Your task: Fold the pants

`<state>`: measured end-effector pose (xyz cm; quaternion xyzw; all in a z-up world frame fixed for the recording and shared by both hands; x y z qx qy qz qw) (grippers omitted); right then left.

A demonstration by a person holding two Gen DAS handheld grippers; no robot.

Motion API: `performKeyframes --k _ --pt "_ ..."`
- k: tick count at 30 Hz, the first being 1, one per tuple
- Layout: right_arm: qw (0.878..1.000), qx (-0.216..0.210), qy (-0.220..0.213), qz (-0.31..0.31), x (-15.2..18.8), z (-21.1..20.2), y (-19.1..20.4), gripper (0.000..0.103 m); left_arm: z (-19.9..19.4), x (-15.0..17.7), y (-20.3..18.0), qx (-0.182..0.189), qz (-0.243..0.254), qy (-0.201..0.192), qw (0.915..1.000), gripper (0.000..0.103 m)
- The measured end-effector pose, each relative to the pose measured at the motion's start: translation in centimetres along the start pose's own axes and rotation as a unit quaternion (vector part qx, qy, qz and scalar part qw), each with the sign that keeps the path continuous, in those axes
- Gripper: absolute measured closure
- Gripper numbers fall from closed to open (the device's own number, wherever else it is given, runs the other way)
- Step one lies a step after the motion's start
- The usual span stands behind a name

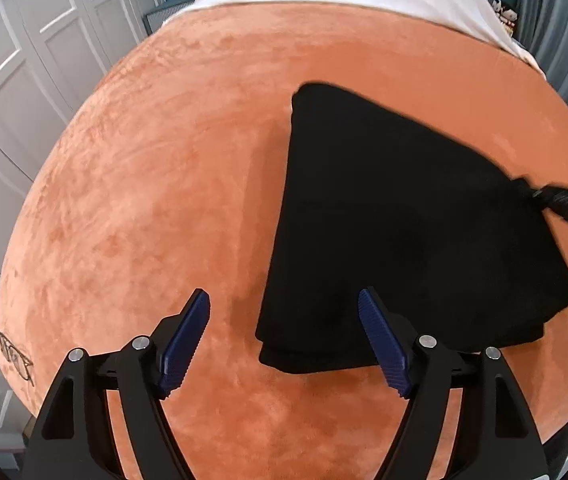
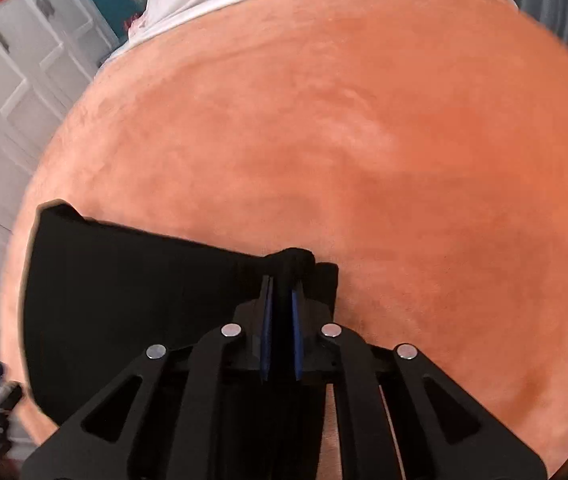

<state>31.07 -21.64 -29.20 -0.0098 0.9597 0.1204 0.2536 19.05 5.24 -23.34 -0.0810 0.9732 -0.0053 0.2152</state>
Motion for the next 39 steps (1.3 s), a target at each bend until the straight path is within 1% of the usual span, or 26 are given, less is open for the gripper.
performKeyframes --k 1,2,3,4,5,8,9,10,12,13,14,15,16,17,18,20,21,25,26,28,30,31,33,35,37,39 --pt "1.0 -0.013 -0.014 0.01 0.0 -1.1 0.0 0.081 0.1 0.0 0.1 0.004 -0.002 0.003 1.0 0.029" --pt "0.999 -0.012 -0.026 0.02 0.3 -2.8 -0.2 0.056 0.2 0.0 0.3 0.009 -0.007 0.005 0.9999 0.029" --pt "0.999 -0.01 -0.041 0.028 0.9 -4.5 -0.3 0.023 0.2 -0.1 0.5 0.024 -0.016 0.007 0.9996 0.028" --pt "0.998 -0.013 -0.055 0.036 1.8 -5.8 -0.4 0.011 0.3 -0.2 0.6 0.035 -0.024 0.011 0.9991 0.025" --pt "0.997 -0.023 -0.063 0.043 2.9 -6.6 -0.4 0.009 0.7 -0.2 0.8 0.051 -0.036 0.02 0.9978 0.02" --pt "0.992 -0.089 -0.021 0.084 7.3 -6.3 0.9 0.009 2.6 0.3 0.6 0.107 -0.075 0.071 0.9889 0.02" --pt "0.991 -0.095 -0.01 0.092 7.8 -5.6 1.3 0.009 3.6 0.6 0.4 0.125 -0.091 0.092 0.9836 0.02" --pt "0.99 -0.1 0.004 0.097 8.7 -4.6 1.7 0.009 4.3 0.8 0.2 0.131 -0.099 0.102 0.9811 0.02" --pt "0.987 -0.106 0.036 0.117 10.7 -2.5 2.3 0.009 5.8 1.1 -0.1 0.107 -0.097 0.105 0.9839 0.016" --pt "0.984 -0.116 0.039 0.131 11.4 -2.0 2.5 0.008 6.3 1.3 -0.4 0.11 -0.096 0.107 0.9835 0.015" --pt "0.982 -0.124 0.022 0.138 11.5 -1.9 3.0 0.009 6.6 1.3 -0.5 0.11 -0.097 0.107 0.9834 0.013" --pt "0.983 -0.127 0.018 0.133 11.4 -1.7 3.5 0.014 6.8 1.3 -0.6 0.114 -0.103 0.109 0.9821 0.017" --pt "0.984 -0.125 0.023 0.124 11.4 -1.4 4.0 0.03 6.7 1.3 -0.6 0.118 -0.106 0.111 0.981 0.021" --pt "0.985 -0.123 0.027 0.121 11.3 -1.4 4.2 0.05 6.4 1.2 -0.6 0.127 -0.106 0.114 0.9796 0.037" --pt "0.977 -0.157 0.025 0.14 11.0 -1.7 4.5 0.057 5.6 1.1 -0.4 0.134 -0.109 0.115 0.9782 0.053" --pt "0.974 -0.168 0.019 0.149 10.8 -2.9 4.4 0.063 3.7 1.1 0.2 0.154 -0.116 0.116 0.9743 0.073" --pt "0.974 -0.177 0.01 0.139 10.6 -4.4 4.6 0.065 2.7 1.2 0.6 0.165 -0.119 0.114 0.9725 0.077" --pt "0.972 -0.204 0.008 0.113 11.8 -9.2 5.4 0.066 -2.1 3.2 1.7 0.195 -0.104 0.118 0.968 0.08" --pt "0.973 -0.204 0.014 0.107 13.1 -10.3 5.5 0.066 -2.8 4.3 1.6 0.192 -0.092 0.123 0.9693 0.079" --pt "0.976 -0.193 0.032 0.098 15.7 -10.6 4.9 0.064 -2.9 7.4 1.4 0.153 -0.057 0.123 0.9788 0.072" --pt "0.981 -0.156 0.07 0.096 19.4 -8.6 3.6 0.055 -2.3 9.4 1.4 0.092 -0.031 0.105 0.9897 0.059" --pt "0.981 -0.142 0.083 0.1 20.7 -7.8 3.0 0.048 -2.1 9.9 1.3 0.067 -0.021 0.096 0.993 0.057" --pt "0.976 -0.15 0.05 0.147 20.9 -9.3 1.9 0.047 -2.9 9.8 1.0 0.019 0.0 0.063 0.9978 0.051" --pt "0.985 -0.106 0.01 0.133 19.5 -11.6 1.2 0.047 -4.1 9.3 0.5 -0.012 0.024 0.028 0.9992 0.049" --pt "0.998 -0.02 -0.046 0.048 16.4 -15.4 1.7 0.05 -5.2 8.7 0.1 -0.05 0.057 -0.007 0.9971 0.042" --pt "0.997 -0.001 -0.076 -0.008 13.6 -17.2 3.6 0.052 -5.8 8.7 -0.6 -0.061 0.069 -0.019 0.9955 0.038"
Point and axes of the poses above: each gripper's, at about its wrist camera, not at the fingertips, and z roughly the way its jaws point, y to its left, x to its underside, the point moved 8 cm from there along z, roughly the way its jaws point, and after that the axes turned 12 degrees about -z, right-handed, at the moved point
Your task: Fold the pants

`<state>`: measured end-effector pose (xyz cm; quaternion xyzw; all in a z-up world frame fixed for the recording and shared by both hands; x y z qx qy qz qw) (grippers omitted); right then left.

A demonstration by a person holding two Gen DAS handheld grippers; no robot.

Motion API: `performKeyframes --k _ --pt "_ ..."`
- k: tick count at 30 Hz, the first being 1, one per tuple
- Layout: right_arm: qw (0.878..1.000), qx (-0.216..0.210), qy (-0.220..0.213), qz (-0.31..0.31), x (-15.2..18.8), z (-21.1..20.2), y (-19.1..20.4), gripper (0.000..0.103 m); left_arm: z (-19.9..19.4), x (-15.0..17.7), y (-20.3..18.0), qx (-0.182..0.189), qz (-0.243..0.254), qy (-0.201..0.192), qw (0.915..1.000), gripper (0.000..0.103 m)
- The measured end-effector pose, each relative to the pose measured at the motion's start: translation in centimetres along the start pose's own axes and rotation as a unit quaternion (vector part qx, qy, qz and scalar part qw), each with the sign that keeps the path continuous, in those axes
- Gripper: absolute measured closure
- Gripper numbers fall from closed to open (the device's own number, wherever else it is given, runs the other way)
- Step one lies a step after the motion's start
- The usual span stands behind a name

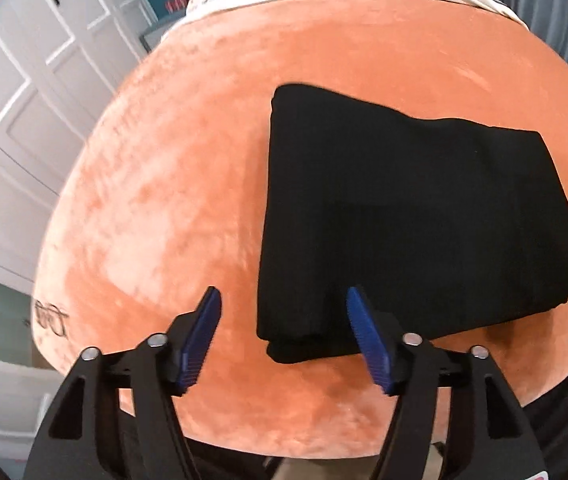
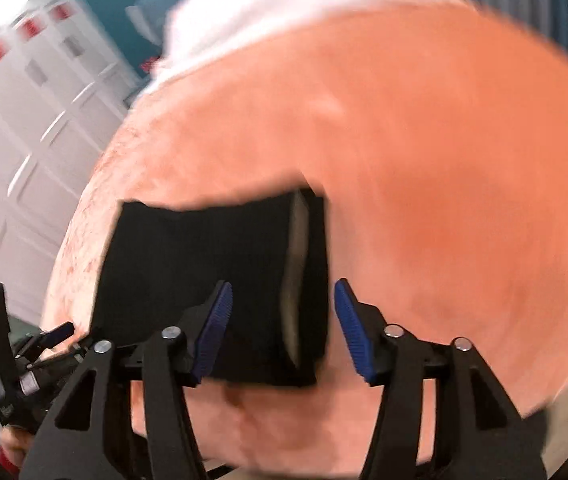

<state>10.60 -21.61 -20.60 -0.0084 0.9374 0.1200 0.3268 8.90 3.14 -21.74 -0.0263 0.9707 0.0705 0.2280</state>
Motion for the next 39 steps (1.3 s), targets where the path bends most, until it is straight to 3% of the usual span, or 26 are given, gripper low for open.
performKeyframes --k 2,5,7,9,12,14,18,22,23,25,27,29,30,31,34,36,37,39 --pt "0.998 0.004 -0.01 -0.061 -2.8 0.4 2.5 0.052 -0.1 0.1 -0.3 0.01 -0.004 0.008 0.9999 0.038" --pt "0.993 0.009 0.011 -0.115 -3.3 4.2 4.3 0.054 -0.1 0.0 -0.4 0.018 -0.017 0.02 0.9995 0.038" --pt "0.991 0.016 0.064 -0.117 -2.3 8.8 4.4 0.054 -0.1 -0.2 0.1 0.014 -0.019 0.022 0.9995 0.038" --pt "0.988 0.034 0.101 -0.114 -0.2 12.1 1.8 0.055 -0.3 0.1 0.9 0.004 -0.018 0.019 0.9996 0.038" --pt "0.995 0.014 0.087 -0.042 -1.1 10.9 1.3 0.057 0.2 0.2 1.4 0.005 -0.025 0.019 0.9995 0.038" --pt "0.997 -0.008 0.066 -0.026 -2.6 9.4 2.9 0.054 0.3 0.2 1.4 0.007 -0.027 0.021 0.9994 0.038" --pt "0.995 -0.067 0.055 -0.058 -5.1 9.2 8.6 0.054 0.3 0.3 1.5 0.001 -0.02 0.017 0.9997 0.038" --pt "0.988 -0.09 0.084 -0.093 -6.5 15.5 14.6 0.055 0.2 0.5 2.1 -0.012 -0.015 0.015 0.9997 0.038" --pt "0.985 -0.091 0.112 -0.1 -5.5 18.0 15.8 0.054 0.3 0.6 2.2 -0.014 -0.014 0.016 0.9997 0.037" --pt "0.981 -0.063 0.138 -0.122 -4.4 21.7 16.5 0.053 0.5 0.8 2.7 -0.015 -0.015 0.021 0.9995 0.036" --pt "0.982 -0.053 0.129 -0.125 -5.4 21.4 16.8 0.053 0.7 0.9 3.2 -0.017 -0.018 0.025 0.9994 0.036" --pt "0.986 -0.089 0.106 -0.089 -6.7 19.3 17.0 0.054 0.8 0.9 3.7 -0.017 -0.023 0.025 0.9993 0.036" --pt "0.988 -0.105 0.078 -0.077 -7.4 17.0 16.1 0.054 0.9 0.9 4.0 -0.017 -0.027 0.026 0.9992 0.036" --pt "0.99 -0.094 0.069 -0.081 -7.5 16.6 15.3 0.054 1.0 0.9 4.3 -0.016 -0.03 0.026 0.9991 0.036" --pt "0.994 -0.016 0.085 -0.07 -5.4 15.2 7.5 0.054 1.0 0.5 4.5 -0.017 -0.035 0.022 0.999 0.036" --pt "0.994 -0.044 0.1 0.005 -3.6 14.8 2.1 0.1 0.8 0.0 4.5 -0.021 -0.037 0.014 0.999 0.036" --pt "0.993 -0.047 0.096 0.052 -3.2 13.6 -0.5 0.101 0.7 -0.2 4.4 -0.023 -0.036 0.012 0.999 0.036" --pt "0.993 -0.029 0.064 0.094 -3.1 9.8 -3.8 0.086 0.3 -0.5 4.5 -0.026 -0.039 0.009 0.9989 0.035"
Point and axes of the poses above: each gripper's, at about its wrist camera, not at the fingertips, and z roughly the way its jaws point, y to its left, x to its underside, the point moved 8 cm from there along z, roughly the way its jaws point, and after that the axes turned 12 degrees about -z, right-handed, at the moved point
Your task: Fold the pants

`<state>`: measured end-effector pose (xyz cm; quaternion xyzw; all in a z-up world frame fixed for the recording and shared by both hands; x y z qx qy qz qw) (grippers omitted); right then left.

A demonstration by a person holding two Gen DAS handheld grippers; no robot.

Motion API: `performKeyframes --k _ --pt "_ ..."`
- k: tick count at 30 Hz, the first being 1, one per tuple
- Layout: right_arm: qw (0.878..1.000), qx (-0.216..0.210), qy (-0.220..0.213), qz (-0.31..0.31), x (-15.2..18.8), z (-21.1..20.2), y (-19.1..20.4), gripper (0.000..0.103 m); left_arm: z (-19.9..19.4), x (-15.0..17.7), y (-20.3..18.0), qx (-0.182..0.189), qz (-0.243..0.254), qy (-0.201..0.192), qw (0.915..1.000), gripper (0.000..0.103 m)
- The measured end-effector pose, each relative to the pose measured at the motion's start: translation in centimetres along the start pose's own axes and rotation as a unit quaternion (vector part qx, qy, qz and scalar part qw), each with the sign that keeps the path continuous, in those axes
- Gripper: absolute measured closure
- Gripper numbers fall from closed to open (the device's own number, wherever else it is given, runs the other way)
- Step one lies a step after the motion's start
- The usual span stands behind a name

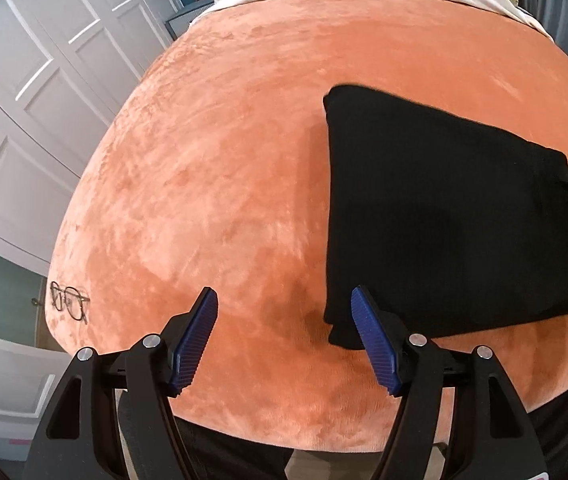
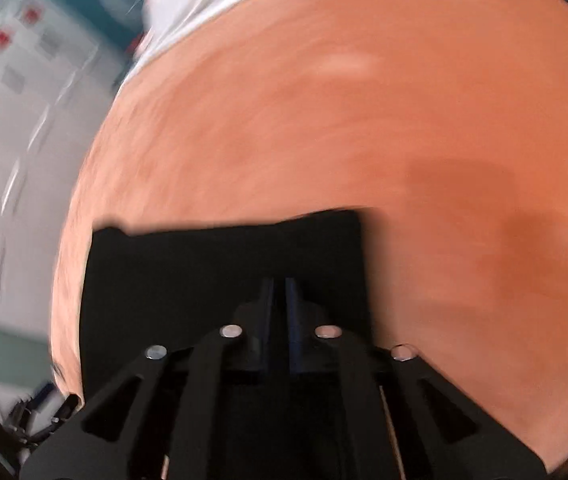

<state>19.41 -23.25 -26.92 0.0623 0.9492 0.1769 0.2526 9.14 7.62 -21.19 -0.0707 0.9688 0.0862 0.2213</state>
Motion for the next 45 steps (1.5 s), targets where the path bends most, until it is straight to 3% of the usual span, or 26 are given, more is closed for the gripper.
performKeyframes --k 1,2,3,8,10,12,15,19,21,27,29,32,34,37,39,41,42,45 --pt "1.0 0.007 -0.014 0.001 0.4 -1.9 -1.0 0.078 -0.2 -0.1 0.0 0.003 -0.003 -0.002 1.0 0.033" --pt "1.0 0.008 -0.021 -0.003 1.2 -3.6 -1.8 0.051 -0.3 -0.2 -0.1 0.004 -0.005 -0.002 1.0 0.027" --pt "1.0 0.009 -0.022 -0.007 2.1 -4.5 -2.1 0.038 -0.4 -0.3 -0.3 0.006 -0.007 -0.004 0.9999 0.026" --pt "1.0 -0.018 -0.009 0.002 8.2 -6.4 -3.2 0.038 -0.7 0.1 -2.5 0.016 0.004 0.004 0.9999 0.026" --pt "1.0 -0.018 0.003 -0.005 10.1 -5.6 -3.2 0.043 -1.2 0.5 -4.1 0.022 0.019 0.005 0.9996 0.026" --pt "0.999 -0.027 0.012 -0.018 11.3 -3.9 -1.9 0.051 -2.0 1.0 -5.8 0.029 0.04 0.001 0.9988 0.026" --pt "0.997 -0.035 0.014 -0.066 12.2 -2.5 1.0 0.052 -2.8 2.1 -8.5 0.029 0.081 -0.012 0.9962 0.018" --pt "0.987 0.029 0.019 -0.155 13.0 -1.0 2.5 0.052 -2.9 3.4 -10.7 0.026 0.102 -0.004 0.9944 0.018" --pt "0.985 0.058 0.001 -0.163 12.2 -0.6 2.2 0.071 -2.9 3.9 -11.5 0.025 0.107 0.0 0.994 0.018" --pt "0.989 0.11 -0.059 -0.074 9.5 -0.6 -2.3 0.07 -1.9 3.6 -10.9 -0.005 0.108 -0.003 0.9941 0.017" --pt "0.991 0.103 -0.045 -0.077 10.2 0.6 -2.6 0.069 -0.8 3.7 -10.3 -0.019 0.106 0.008 0.9942 0.017" --pt "0.994 0.056 -0.055 -0.071 9.3 -2.0 -1.8 0.069 -0.5 3.4 -9.8 -0.014 0.097 0.005 0.9952 0.017" --pt "0.993 0.053 -0.06 -0.089 8.9 -2.8 -1.8 0.069 0.1 3.4 -9.8 -0.015 0.096 0.005 0.9953 0.017" --pt "0.986 0.069 -0.016 -0.154 8.7 -0.1 -1.2 0.068 1.0 3.8 -9.6 -0.014 0.088 0.022 0.9958 0.017" --pt "0.982 0.066 -0.017 -0.176 8.2 0.8 -0.9 0.069 0.8 3.9 -9.3 0.002 0.078 0.025 0.9966 0.017" --pt "0.989 0.049 -0.02 -0.137 7.8 0.7 -1.5 0.069 0.4 3.9 -8.8 0.015 0.072 0.018 0.9972 0.017" --pt "0.996 0.027 -0.019 -0.087 7.9 0.7 -2.3 0.069 0.3 3.8 -8.2 0.021 0.063 0.017 0.9976 0.017" --pt "1.0 -0.008 -0.001 -0.029 9.6 -0.4 -2.5 0.069 0.5 3.2 -6.8 0.08 0.017 0.042 0.9958 0.017"
Point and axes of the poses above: each gripper's, at about its wrist camera, not at the fingertips, and z roughly the way its jaws point, y to its left, x to its underside, the point moved 8 cm from there along z, roughly the way its jaws point, and after that the axes turned 12 degrees about -z, right-handed, at the moved point
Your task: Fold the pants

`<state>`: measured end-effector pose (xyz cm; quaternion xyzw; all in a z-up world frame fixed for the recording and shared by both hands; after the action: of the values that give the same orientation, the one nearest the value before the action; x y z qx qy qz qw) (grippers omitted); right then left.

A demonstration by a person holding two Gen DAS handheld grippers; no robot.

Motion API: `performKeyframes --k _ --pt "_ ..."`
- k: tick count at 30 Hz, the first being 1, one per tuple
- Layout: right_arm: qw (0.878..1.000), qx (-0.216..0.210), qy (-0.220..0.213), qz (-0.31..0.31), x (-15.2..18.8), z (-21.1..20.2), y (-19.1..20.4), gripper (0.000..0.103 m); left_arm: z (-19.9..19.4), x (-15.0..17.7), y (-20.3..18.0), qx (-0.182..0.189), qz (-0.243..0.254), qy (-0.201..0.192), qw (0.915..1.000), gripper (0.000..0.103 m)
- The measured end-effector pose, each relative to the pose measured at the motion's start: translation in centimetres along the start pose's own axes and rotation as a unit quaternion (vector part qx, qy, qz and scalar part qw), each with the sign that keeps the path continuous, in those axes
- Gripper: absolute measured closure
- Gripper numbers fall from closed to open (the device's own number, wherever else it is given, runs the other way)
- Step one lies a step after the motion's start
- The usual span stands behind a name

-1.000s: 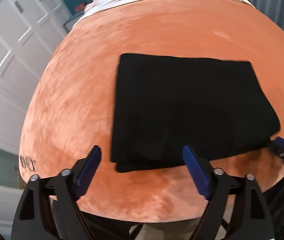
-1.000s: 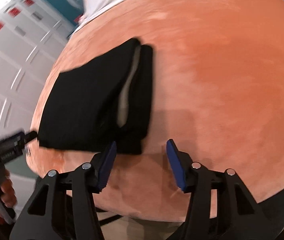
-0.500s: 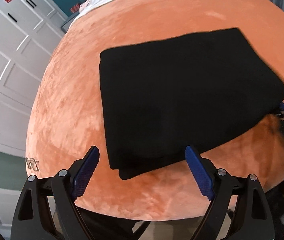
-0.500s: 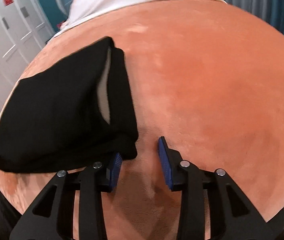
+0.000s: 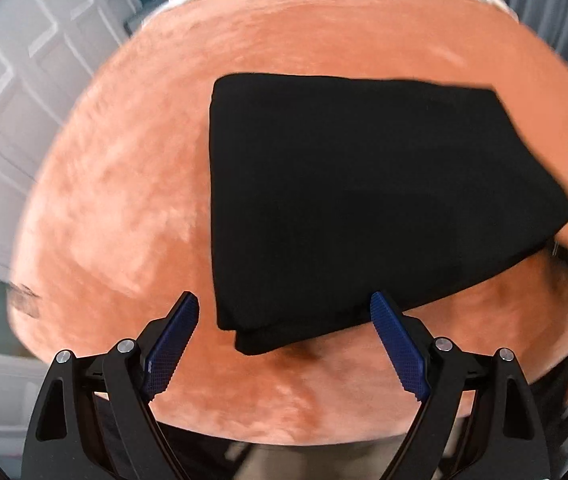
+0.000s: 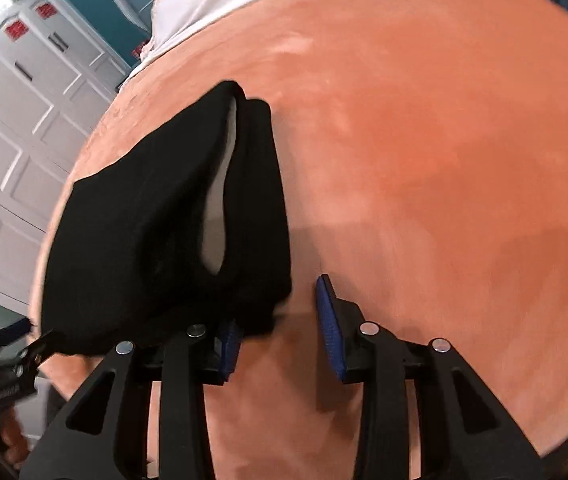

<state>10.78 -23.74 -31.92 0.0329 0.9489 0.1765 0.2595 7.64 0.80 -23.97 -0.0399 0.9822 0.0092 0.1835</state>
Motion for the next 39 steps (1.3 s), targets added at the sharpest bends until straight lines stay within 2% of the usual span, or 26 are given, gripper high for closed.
performKeyframes --k 2,3,5,8,10,12,13,14,16,17,18,19,22,23,24,25,27,28,29,31,33,34,35,37,38,39 --pt "1.0 -0.021 0.007 0.005 0.5 -1.4 0.6 0.062 0.3 -0.4 0.7 0.026 -0.027 0.011 0.9992 0.017" --pt "0.999 -0.039 -0.007 0.014 0.1 -2.8 1.0 0.037 0.8 -0.7 1.3 0.047 -0.056 0.022 0.9971 0.017" --pt "0.998 -0.045 -0.028 0.019 -1.1 -4.5 1.3 0.009 1.8 -1.0 2.0 0.083 -0.106 0.049 0.9897 0.017" --pt "0.995 -0.076 -0.065 0.014 -4.6 -5.6 2.0 0.009 3.9 -1.2 3.1 0.158 -0.2 0.087 0.9629 0.017" --pt "0.996 -0.082 -0.036 0.02 -6.3 -3.4 2.0 0.007 5.8 -1.1 3.6 0.181 -0.238 0.109 0.9481 0.016" --pt "0.996 -0.079 0.03 0.032 -5.3 0.3 1.3 0.007 7.1 -1.0 3.6 0.188 -0.256 0.121 0.9405 0.01" --pt "0.994 -0.08 0.063 0.046 -4.4 2.1 1.2 0.008 7.2 -1.3 3.4 0.188 -0.253 0.116 0.9418 0.008" --pt "0.989 -0.096 0.09 0.062 -3.0 3.7 1.8 0.024 7.1 -1.5 3.0 0.181 -0.241 0.116 0.9463 0.008" --pt "0.993 -0.087 0.068 0.05 -2.4 3.4 2.8 0.045 6.6 -2.0 1.9 0.166 -0.186 0.106 0.9625 0.035" --pt "0.992 -0.103 0.064 0.047 -2.2 2.8 3.6 0.062 5.8 -2.2 1.7 0.159 -0.168 0.104 0.9674 0.054" --pt "0.988 -0.128 0.048 0.069 -2.2 1.2 4.3 0.064 4.6 -2.5 2.0 0.16 -0.158 0.098 0.9696 0.069" --pt "0.987 -0.136 0.039 0.07 -2.4 0.1 4.6 0.065 3.2 -2.8 2.0 0.177 -0.144 0.096 0.9688 0.072" --pt "0.987 -0.143 0.025 0.064 -1.2 -3.1 5.6 0.066 1.9 -2.2 2.4 0.173 -0.113 0.104 0.9729 0.065" --pt "0.988 -0.133 0.038 0.061 -0.2 -2.6 5.4 0.063 2.7 -1.7 2.4 0.157 -0.102 0.112 0.976 0.051" --pt "0.992 -0.091 0.073 0.042 1.8 -0.7 4.4 0.055 4.3 -0.9 2.6 0.125 -0.085 0.119 0.9813 0.036" --pt "0.993 -0.07 0.093 0.037 3.1 0.5 3.4 0.045 5.0 -0.4 2.8 0.117 -0.084 0.123 0.9819 0.035" --pt "0.986 -0.111 0.064 0.109 3.3 -0.5 1.9 0.044 3.5 -0.4 3.8 0.14 -0.12 0.113 0.9764 0.035" --pt "0.982 -0.111 0.051 0.142 3.1 -1.8 1.2 0.044 2.3 -0.7 4.6 0.136 -0.131 0.1 0.9769 0.035" --pt "0.987 -0.08 0.017 0.141 2.1 -4.2 0.6 0.043 1.0 -1.3 5.6 0.127 -0.14 0.081 0.9786 0.035" --pt "0.997 -0.022 -0.032 0.068 -0.4 -7.2 1.4 0.049 -1.8 -3.4 7.1 0.107 -0.151 0.017 0.9825 0.03" --pt "0.999 0.002 -0.037 -0.014 -3.5 -7.8 4.3 0.07 -3.1 -6.2 6.6 0.081 -0.131 -0.025 0.9877 0.03" --pt "0.999 -0.011 -0.033 -0.04 -5.0 -7.1 6.1 0.087 -3.2 -7.3 5.6 0.075 -0.115 -0.037 0.9899 0.03" --pt "0.997 -0.02 -0.029 -0.062 -6.3 -6.0 8.0 0.097 -3.1 -8.2 4.3 0.063 -0.099 -0.044 0.9921 0.03" --pt "0.993 -0.015 -0.009 -0.117 -7.6 -3.4 10.9 0.099 -1.8 -9.8 1.3 0.028 -0.058 -0.054 0.9964 0.029" --pt "0.99 -0.002 0.008 -0.141 -7.9 -1.5 11.2 0.099 -0.6 -10.4 0.5 0.012 -0.043 -0.051 0.9977 0.023" --pt "0.985 0.034 0.034 -0.164 -8.5 1.7 10.7 0.099 1.8 -10.7 -0.1 -0.021 -0.023 -0.039 0.9987 0.022"
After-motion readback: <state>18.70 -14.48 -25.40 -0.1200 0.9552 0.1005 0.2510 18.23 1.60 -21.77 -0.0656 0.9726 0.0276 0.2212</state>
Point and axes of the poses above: each gripper's, at about its wrist camera, not at the fingertips, and z roughly the way its jaws point, y to its left, x to its underside, the point moved 8 cm from there along z, roughly the way its jaws point, and after that the axes turned 12 degrees about -z, right-handed, at the moved point
